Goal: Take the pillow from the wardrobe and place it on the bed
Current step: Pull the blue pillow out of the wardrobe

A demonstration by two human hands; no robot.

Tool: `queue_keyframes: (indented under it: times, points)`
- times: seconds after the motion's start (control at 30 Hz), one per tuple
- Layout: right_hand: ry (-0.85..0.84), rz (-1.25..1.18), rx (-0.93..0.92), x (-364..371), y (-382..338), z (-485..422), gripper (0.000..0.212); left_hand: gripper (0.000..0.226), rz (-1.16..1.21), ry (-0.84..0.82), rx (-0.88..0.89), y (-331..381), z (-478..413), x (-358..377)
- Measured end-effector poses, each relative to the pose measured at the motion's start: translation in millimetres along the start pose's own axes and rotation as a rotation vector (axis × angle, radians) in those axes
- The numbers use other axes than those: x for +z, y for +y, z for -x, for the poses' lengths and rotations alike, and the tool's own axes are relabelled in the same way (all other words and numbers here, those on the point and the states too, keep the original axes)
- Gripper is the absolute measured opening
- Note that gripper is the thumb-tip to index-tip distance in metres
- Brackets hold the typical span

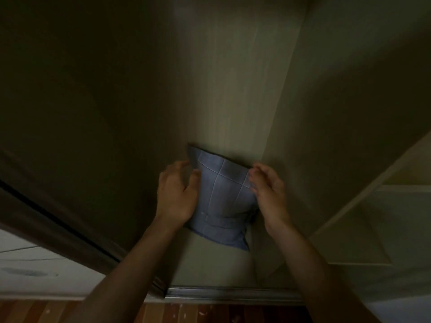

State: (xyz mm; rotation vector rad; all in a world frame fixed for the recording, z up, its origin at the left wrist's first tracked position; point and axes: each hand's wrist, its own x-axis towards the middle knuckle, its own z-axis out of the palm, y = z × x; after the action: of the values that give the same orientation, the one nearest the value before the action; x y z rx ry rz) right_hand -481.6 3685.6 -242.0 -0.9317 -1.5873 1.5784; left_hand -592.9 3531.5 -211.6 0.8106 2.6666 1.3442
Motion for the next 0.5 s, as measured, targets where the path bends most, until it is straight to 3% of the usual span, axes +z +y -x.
queue_keyframes:
  times: [0.5]
  points:
    - [0.068,0.076,0.078,16,59,-72,0.019,0.036,0.111,-0.114,-0.112,-56,-81,65]
